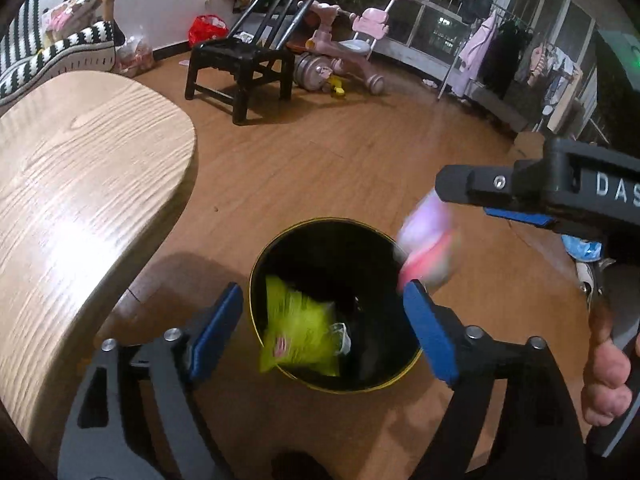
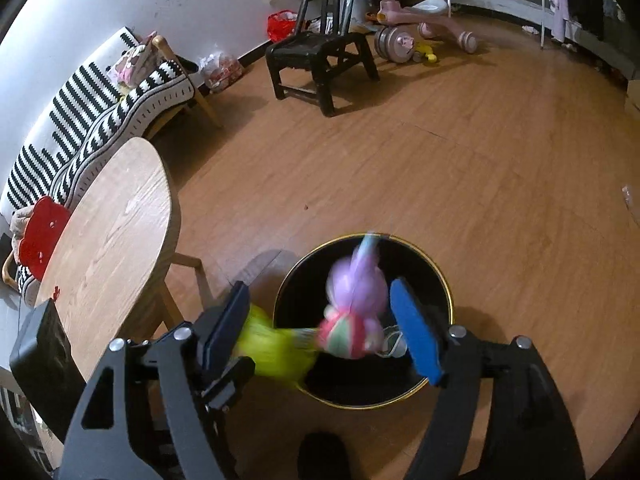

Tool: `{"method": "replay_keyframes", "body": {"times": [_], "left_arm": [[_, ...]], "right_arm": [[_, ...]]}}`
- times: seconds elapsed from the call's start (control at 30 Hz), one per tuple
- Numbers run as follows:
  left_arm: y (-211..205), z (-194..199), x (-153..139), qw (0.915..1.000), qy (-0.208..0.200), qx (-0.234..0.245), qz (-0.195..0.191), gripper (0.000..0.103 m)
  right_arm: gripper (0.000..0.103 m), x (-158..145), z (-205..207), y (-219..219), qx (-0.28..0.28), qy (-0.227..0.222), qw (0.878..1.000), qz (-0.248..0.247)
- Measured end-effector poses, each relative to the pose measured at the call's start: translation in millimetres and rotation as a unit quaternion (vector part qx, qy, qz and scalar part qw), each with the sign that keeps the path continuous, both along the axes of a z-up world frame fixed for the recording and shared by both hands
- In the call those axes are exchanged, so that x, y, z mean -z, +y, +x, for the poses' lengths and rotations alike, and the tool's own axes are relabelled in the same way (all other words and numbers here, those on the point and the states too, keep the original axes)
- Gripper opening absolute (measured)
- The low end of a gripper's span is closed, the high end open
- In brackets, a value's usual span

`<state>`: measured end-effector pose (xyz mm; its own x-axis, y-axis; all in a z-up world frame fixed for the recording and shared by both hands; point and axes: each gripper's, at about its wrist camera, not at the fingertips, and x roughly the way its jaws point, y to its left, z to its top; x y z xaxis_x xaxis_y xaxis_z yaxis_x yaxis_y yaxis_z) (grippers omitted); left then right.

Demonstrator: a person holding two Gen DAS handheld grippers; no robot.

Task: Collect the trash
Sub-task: 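Grasp the green-and-white wrapper with the left tool while the right grasps clear plastic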

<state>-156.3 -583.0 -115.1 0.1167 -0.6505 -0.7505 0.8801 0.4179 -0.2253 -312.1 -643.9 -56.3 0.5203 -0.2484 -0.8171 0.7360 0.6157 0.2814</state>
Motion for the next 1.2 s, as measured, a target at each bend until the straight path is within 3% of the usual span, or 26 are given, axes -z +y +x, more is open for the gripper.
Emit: {"method": "replay_keyframes", "body": {"times": [0.33, 0.47, 0.63, 0.73, 0.9, 1.2], "left_arm": [[28.0, 8.9, -23.5, 0.9998, -0.013, -0.012, -0.007, 0.088], [71.1, 21.7, -45.9, 0.9990, -0.028, -0.033, -0.012, 0.091], [153.8, 53.8, -83.4, 0.9944, -0.047, -0.093, -0.022, 0.093], [216.1, 76.5, -102.9, 0.9874, -0.061, -0.144, -0.026, 0.093], [330.9, 113.0, -121.8, 0.9673, -0.089, -0.238, -0.008, 0.093], [510.3, 143.7, -134.2, 0.9211, -0.099, -0.376, 0.015, 0.093]], "right_arm": [[0.074, -20.2, 20.8, 15.9, -0.015, -0.018, 1.000, -0.010], [0.077, -41.8, 50.6, 46.3, -0.050, -0.036, 0.998, -0.022], [0.079, -70.6, 104.7, 109.3, -0.117, -0.060, 0.991, -0.037], [0.080, -84.3, 145.7, 158.3, -0.164, -0.071, 0.983, -0.042], [0.080, -97.2, 215.5, 252.8, -0.249, -0.079, 0.964, -0.044], [0.080, -95.8, 301.3, 409.9, -0.374, -0.081, 0.923, -0.036]]}}
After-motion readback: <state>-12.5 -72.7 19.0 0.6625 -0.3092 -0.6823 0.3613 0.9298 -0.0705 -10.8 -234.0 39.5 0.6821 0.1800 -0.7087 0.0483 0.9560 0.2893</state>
